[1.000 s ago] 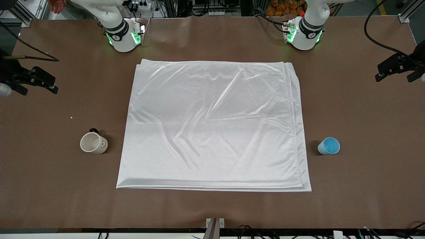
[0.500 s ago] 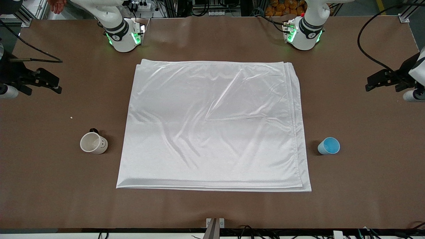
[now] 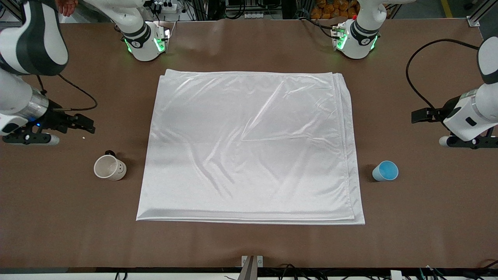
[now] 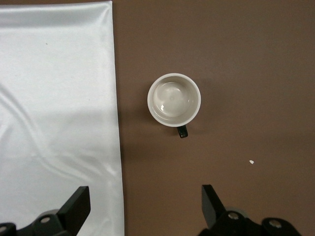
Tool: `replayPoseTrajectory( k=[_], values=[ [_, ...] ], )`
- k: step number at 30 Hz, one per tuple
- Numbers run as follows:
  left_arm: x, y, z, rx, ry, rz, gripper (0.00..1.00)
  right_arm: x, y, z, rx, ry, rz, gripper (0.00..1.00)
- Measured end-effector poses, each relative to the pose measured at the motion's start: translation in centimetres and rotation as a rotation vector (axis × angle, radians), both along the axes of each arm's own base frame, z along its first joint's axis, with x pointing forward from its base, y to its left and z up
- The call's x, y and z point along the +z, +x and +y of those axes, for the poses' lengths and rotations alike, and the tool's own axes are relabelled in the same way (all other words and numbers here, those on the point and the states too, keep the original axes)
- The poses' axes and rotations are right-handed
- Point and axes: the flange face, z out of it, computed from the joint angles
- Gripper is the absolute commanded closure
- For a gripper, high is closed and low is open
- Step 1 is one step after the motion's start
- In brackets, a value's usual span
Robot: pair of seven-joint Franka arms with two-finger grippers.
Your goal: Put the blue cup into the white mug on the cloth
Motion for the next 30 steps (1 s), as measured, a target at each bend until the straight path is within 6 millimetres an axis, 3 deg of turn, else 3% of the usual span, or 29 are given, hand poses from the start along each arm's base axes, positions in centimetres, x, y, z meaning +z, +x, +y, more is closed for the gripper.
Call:
replayPoseTrajectory(
  k=[7,13,21,25,30],
  values=[
    [-2.3,1.8,-0.2,-0.006,0.001,-0.040,0.00,-5.9,-0.7,0.0,-0.003,0.003,0.012,0.00],
    [-4.0,2.7,-0.2,-0.009,0.002,-0.041,0.00,-9.9,-0.1,-0.3,-0.009,0.010,0.027,0.01],
    [-8.2,4.1,-0.5,-0.018,0.003,-0.024,0.00,-15.9,1.0,-1.8,-0.037,0.019,0.026,0.01],
    [-10.3,4.8,-0.5,-0.018,0.005,-0.021,0.00,-18.1,1.1,-2.5,-0.050,0.023,0.032,0.02],
    [-13.0,5.7,-0.1,-0.015,0.006,-0.024,0.00,-19.5,1.2,-2.6,-0.052,0.026,0.036,0.11]
  ],
)
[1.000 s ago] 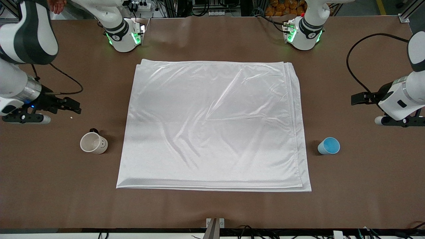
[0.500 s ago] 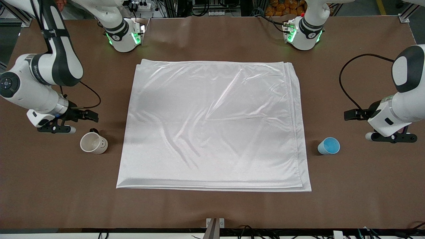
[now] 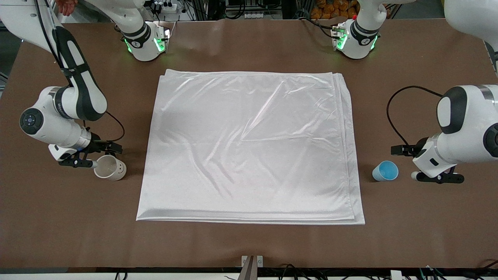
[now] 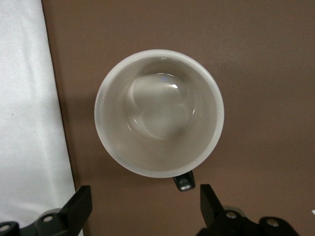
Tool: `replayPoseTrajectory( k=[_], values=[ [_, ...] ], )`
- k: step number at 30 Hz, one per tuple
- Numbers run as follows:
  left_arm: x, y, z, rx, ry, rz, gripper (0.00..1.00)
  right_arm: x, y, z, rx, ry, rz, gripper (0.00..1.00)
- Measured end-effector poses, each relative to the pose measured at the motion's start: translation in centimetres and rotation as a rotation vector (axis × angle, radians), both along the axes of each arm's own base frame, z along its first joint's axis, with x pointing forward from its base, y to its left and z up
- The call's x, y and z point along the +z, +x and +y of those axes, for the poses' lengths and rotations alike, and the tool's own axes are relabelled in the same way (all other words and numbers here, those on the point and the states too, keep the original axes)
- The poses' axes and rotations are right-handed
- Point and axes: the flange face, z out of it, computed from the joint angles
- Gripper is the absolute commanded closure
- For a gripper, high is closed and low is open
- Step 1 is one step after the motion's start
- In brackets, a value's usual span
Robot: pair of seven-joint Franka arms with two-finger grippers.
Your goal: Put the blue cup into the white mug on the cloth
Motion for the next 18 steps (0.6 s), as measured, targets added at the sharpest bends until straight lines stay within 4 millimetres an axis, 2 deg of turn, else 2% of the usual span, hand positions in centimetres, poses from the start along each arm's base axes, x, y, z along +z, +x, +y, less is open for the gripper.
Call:
replayPoseTrajectory(
  k=[1,5,12,18],
  values=[
    [-1.6,0.5,0.1,0.000,0.000,-0.003,0.00,-0.5,0.1,0.0,-0.001,0.000,-0.003,0.17],
    [-3.1,0.9,0.2,-0.001,0.001,-0.010,0.00,-0.9,0.1,0.0,-0.001,0.001,-0.005,0.28],
    [-8.3,2.2,0.6,-0.002,0.004,-0.037,0.00,-1.5,0.2,0.0,-0.002,0.001,-0.009,0.38],
    [-10.9,2.6,1.8,0.011,0.006,-0.035,0.00,-1.7,0.4,0.0,-0.003,0.000,-0.025,0.62]
  ],
)
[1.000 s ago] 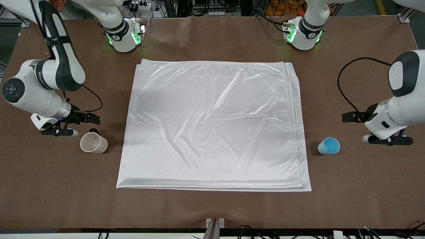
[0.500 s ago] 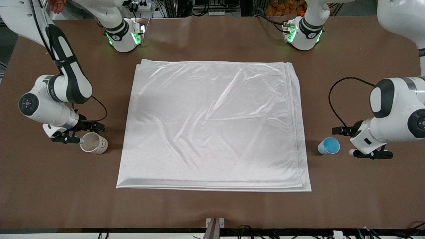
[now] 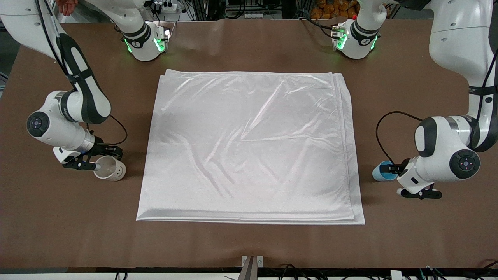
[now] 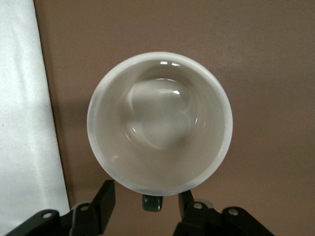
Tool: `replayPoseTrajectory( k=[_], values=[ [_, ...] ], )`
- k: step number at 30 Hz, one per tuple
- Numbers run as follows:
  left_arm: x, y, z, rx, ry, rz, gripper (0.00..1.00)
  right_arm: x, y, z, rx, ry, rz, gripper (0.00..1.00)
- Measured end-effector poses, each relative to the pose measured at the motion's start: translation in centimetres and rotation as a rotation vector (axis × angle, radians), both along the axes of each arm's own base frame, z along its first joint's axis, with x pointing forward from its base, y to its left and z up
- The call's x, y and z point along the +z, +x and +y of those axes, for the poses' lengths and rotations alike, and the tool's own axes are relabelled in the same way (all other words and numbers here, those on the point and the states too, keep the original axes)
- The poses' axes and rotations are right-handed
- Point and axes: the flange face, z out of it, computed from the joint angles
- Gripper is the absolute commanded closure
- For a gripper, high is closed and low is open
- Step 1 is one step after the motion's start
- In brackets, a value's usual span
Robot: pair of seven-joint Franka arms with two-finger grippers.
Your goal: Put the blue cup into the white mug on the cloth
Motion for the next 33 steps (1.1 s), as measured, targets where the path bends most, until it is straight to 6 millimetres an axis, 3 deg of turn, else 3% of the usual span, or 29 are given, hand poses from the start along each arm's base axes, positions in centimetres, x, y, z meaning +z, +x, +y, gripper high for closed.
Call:
replayPoseTrajectory(
  k=[10,19,25,26,31,33],
  values=[
    [-1.0,0.0,1.3,0.013,0.000,0.008,0.00,-0.5,0.2,0.0,-0.001,0.000,-0.004,1.00],
    [-1.8,-0.1,1.5,0.014,0.002,0.019,0.00,0.4,0.7,0.0,0.001,0.001,-0.008,1.00],
    [-2.9,-0.2,2.1,0.021,0.004,0.033,0.00,4.1,1.6,1.8,0.007,0.007,0.040,1.00],
    [-3.1,-0.2,2.1,0.021,0.005,0.036,0.04,5.1,1.8,2.5,0.009,0.008,0.050,1.00],
    [-4.2,-0.3,2.1,0.021,0.005,0.046,0.60,11.1,2.9,8.1,0.041,0.001,0.069,1.00],
    [-4.4,-0.3,2.2,0.022,0.005,0.047,0.77,12.7,2.9,10.4,0.059,-0.002,0.068,1.00]
  ],
)
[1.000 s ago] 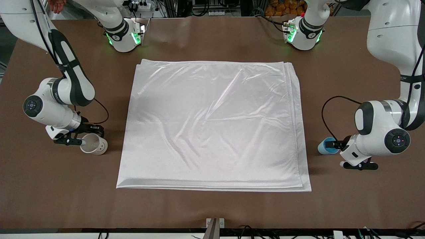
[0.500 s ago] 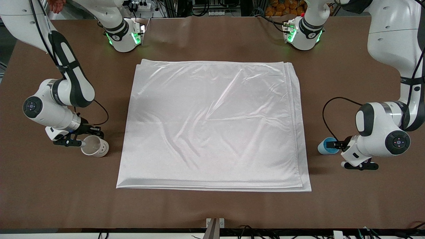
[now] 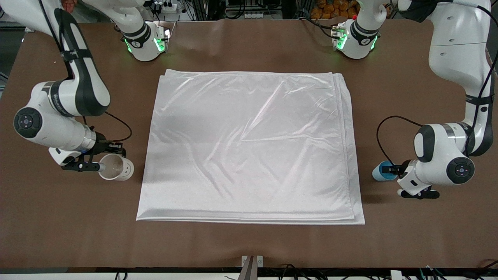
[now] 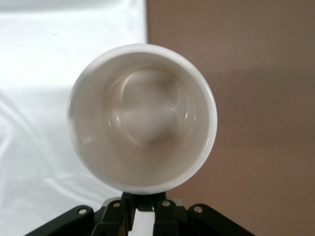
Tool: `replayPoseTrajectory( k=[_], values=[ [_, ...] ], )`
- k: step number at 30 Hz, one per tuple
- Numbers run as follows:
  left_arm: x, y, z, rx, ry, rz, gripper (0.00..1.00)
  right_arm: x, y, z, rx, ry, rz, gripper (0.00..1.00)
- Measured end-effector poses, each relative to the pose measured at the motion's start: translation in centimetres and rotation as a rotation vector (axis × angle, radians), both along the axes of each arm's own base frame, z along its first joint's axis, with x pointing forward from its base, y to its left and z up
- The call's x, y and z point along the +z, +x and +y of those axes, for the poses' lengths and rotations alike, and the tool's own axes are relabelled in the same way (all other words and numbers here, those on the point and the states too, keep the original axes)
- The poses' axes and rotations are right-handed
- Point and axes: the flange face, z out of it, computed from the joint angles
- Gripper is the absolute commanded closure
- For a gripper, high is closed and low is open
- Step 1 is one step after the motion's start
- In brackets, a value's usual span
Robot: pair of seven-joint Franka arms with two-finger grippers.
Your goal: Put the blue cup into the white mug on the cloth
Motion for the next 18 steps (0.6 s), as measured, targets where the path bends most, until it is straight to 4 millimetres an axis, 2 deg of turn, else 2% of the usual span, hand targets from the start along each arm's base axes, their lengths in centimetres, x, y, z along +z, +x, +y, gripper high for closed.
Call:
replayPoseTrajectory(
  k=[2,5,10,15,18],
  values=[
    [0.0,0.0,0.2,0.003,0.000,-0.001,0.86,1.2,-0.1,2.5,0.022,-0.001,-0.002,1.00],
    [0.1,0.1,0.8,0.011,0.000,-0.005,1.00,1.8,-0.5,5.8,0.037,-0.003,-0.006,1.00],
    [0.5,0.3,1.6,0.022,0.001,-0.013,1.00,2.3,-1.8,12.6,0.035,-0.009,-0.015,1.00],
    [0.7,0.4,1.5,0.023,-0.002,-0.018,1.00,2.9,-4.4,21.2,0.018,-0.011,-0.033,1.00],
    [1.3,0.5,1.1,0.019,-0.005,-0.023,1.00,2.8,-5.8,25.3,0.025,-0.006,-0.043,1.00]
  ],
)
